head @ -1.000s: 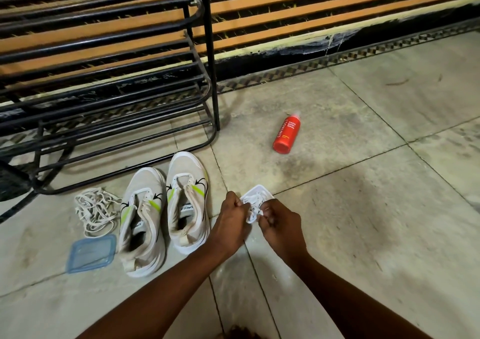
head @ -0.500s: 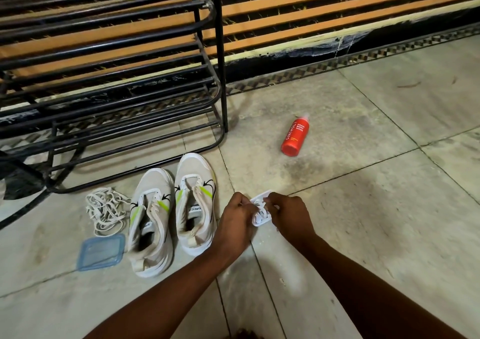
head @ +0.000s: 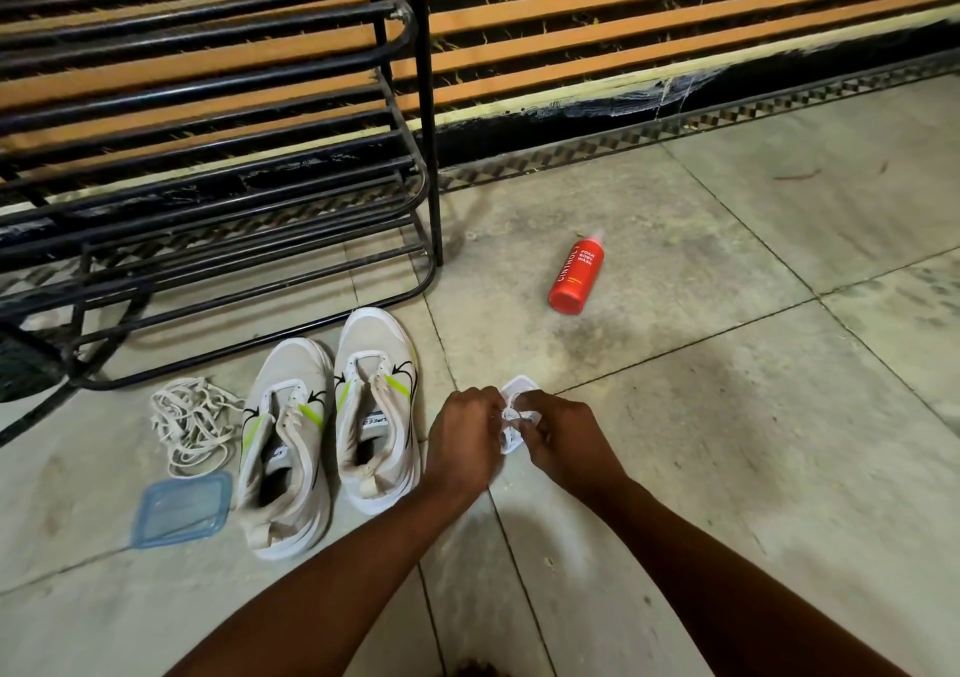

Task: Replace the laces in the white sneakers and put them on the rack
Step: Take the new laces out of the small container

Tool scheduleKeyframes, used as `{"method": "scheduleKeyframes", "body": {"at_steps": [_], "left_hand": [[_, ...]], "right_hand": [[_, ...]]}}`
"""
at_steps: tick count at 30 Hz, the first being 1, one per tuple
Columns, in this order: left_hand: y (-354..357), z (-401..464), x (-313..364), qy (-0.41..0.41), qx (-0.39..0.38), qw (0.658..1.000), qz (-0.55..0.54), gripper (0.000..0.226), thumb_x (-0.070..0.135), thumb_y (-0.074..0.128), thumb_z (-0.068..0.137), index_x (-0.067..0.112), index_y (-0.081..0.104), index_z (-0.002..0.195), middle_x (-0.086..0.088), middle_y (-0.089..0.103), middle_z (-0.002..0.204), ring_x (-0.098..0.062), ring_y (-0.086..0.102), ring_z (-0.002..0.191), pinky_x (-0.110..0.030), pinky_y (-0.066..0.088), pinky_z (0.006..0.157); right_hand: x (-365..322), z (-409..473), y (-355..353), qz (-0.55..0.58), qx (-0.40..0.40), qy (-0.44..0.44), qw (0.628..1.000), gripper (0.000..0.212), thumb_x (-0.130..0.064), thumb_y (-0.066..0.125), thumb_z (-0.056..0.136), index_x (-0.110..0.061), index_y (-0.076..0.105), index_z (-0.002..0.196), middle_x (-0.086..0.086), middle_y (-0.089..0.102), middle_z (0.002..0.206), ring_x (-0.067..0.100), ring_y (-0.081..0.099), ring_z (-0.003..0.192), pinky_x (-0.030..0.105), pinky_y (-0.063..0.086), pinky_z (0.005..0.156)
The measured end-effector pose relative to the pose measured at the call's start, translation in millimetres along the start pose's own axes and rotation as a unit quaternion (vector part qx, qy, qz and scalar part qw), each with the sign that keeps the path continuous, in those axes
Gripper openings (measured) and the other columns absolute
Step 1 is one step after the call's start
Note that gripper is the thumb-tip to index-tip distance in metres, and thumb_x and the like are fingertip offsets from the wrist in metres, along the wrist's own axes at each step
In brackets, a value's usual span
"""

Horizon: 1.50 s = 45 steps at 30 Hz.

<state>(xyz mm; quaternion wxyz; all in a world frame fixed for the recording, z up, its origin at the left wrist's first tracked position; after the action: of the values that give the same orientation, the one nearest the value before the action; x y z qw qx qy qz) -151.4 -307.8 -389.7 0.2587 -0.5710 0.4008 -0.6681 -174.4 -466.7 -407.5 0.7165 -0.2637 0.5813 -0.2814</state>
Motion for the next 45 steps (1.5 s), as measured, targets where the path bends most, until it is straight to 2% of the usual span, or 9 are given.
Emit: {"method": "scheduleKeyframes", "body": {"at_steps": [4, 8, 13, 17, 22, 27, 33, 38, 45], "left_hand": [[5, 0, 0, 0.020, -0.005, 1.000, 0.000, 0.012, 0.001, 0.064, 0.079, 0.011, 0.070, 0.082, -0.009, 0.066, 0.086, -0.028, 0.063, 0.082, -0.036, 0.045, 0.068], [6, -2, -9, 0.025, -0.021, 0.999, -0.012, 0.007, 0.003, 0.065, 0.092, 0.009, 0.069, 0.094, -0.013, 0.059, 0.109, -0.030, 0.061, 0.089, -0.038, 0.055, 0.079], [6, -1, -6, 0.035, -0.013, 0.999, 0.034, 0.014, 0.021, 0.058, 0.088, 0.022, 0.048, 0.078, 0.001, 0.052, 0.074, -0.023, 0.049, 0.071, -0.051, 0.045, 0.073], [7, -6, -8, 0.073, -0.059, 0.992, 0.078, 0.016, 0.023, 0.054, 0.095, 0.019, 0.067, 0.103, -0.001, 0.057, 0.099, -0.022, 0.061, 0.090, -0.033, 0.040, 0.068], [2, -2, -6, 0.063, -0.045, 0.995, 0.057, 0.022, 0.027, 0.061, 0.095, 0.023, 0.064, 0.117, 0.003, 0.058, 0.105, -0.021, 0.065, 0.096, -0.037, 0.052, 0.073], [1, -4, -9, 0.061, -0.059, 0.995, 0.059, 0.016, 0.032, 0.062, 0.094, 0.025, 0.067, 0.107, 0.007, 0.049, 0.099, -0.016, 0.061, 0.090, -0.034, 0.051, 0.069], [3, -3, -10, 0.070, -0.064, 0.993, 0.065, 0.013, 0.020, 0.061, 0.094, 0.017, 0.067, 0.106, 0.000, 0.047, 0.103, -0.024, 0.059, 0.094, -0.040, 0.052, 0.073], [3, -2, -9, 0.096, -0.048, 0.992, 0.063, 0.038, 0.012, 0.063, 0.091, 0.018, 0.061, 0.128, 0.000, 0.049, 0.123, -0.017, 0.059, 0.102, -0.039, 0.056, 0.074], [6, 8, -14, 0.188, -0.087, 0.953, 0.222, 0.026, 0.005, 0.085, 0.054, 0.021, 0.075, 0.072, 0.003, 0.060, 0.081, -0.021, 0.062, 0.077, -0.026, 0.043, 0.053]], "right_hand": [[8, -1, 8, -0.020, -0.013, -0.023, 0.999, 0.019, -0.006, 0.063, 0.088, -0.011, 0.072, 0.104, 0.003, 0.069, 0.101, 0.023, 0.068, 0.083, 0.033, 0.055, 0.072], [8, 0, 11, -0.052, -0.017, 0.002, 0.998, 0.020, -0.021, 0.054, 0.092, -0.013, 0.069, 0.104, -0.001, 0.048, 0.115, 0.019, 0.064, 0.077, 0.034, 0.055, 0.065], [-2, 4, 7, -0.123, -0.001, -0.007, 0.992, 0.035, -0.007, 0.074, 0.080, -0.017, 0.062, 0.111, -0.002, 0.048, 0.116, 0.019, 0.053, 0.095, 0.034, 0.052, 0.051], [-2, 5, 7, -0.112, 0.010, -0.026, 0.993, 0.039, 0.000, 0.072, 0.078, -0.011, 0.060, 0.114, 0.000, 0.042, 0.114, 0.021, 0.049, 0.098, 0.036, 0.055, 0.064], [-1, 8, 8, -0.044, -0.003, 0.036, 0.998, 0.046, 0.001, 0.072, 0.081, -0.005, 0.060, 0.125, 0.002, 0.042, 0.108, 0.017, 0.053, 0.083, 0.031, 0.052, 0.074], [5, 12, 7, -0.079, -0.010, 0.047, 0.996, 0.008, -0.006, 0.068, 0.085, -0.002, 0.066, 0.092, 0.002, 0.040, 0.096, 0.019, 0.048, 0.078, 0.034, 0.048, 0.069], [9, 6, 9, -0.277, -0.041, -0.028, 0.959, 0.013, -0.008, 0.069, 0.069, -0.016, 0.064, 0.079, 0.003, 0.049, 0.098, 0.027, 0.046, 0.085, 0.034, 0.031, 0.063], [1, 13, 4, -0.264, -0.076, -0.027, 0.961, 0.022, -0.009, 0.053, 0.066, -0.019, 0.069, 0.078, 0.002, 0.052, 0.090, 0.029, 0.052, 0.083, 0.035, 0.030, 0.064], [9, 20, 8, -0.195, -0.037, 0.036, 0.979, 0.025, 0.006, 0.069, 0.068, -0.012, 0.055, 0.059, 0.003, 0.051, 0.078, 0.028, 0.051, 0.071, 0.032, 0.034, 0.056]]}}
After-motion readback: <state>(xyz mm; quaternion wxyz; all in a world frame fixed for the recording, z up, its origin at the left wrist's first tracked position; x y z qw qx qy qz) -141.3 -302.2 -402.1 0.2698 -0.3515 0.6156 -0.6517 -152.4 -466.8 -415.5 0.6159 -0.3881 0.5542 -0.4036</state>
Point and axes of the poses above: each hand's wrist, its own z-axis towards the middle knuckle, its own y-axis out of the palm, x = y × z, the point moved 1 cm from there along z, towards the middle knuckle
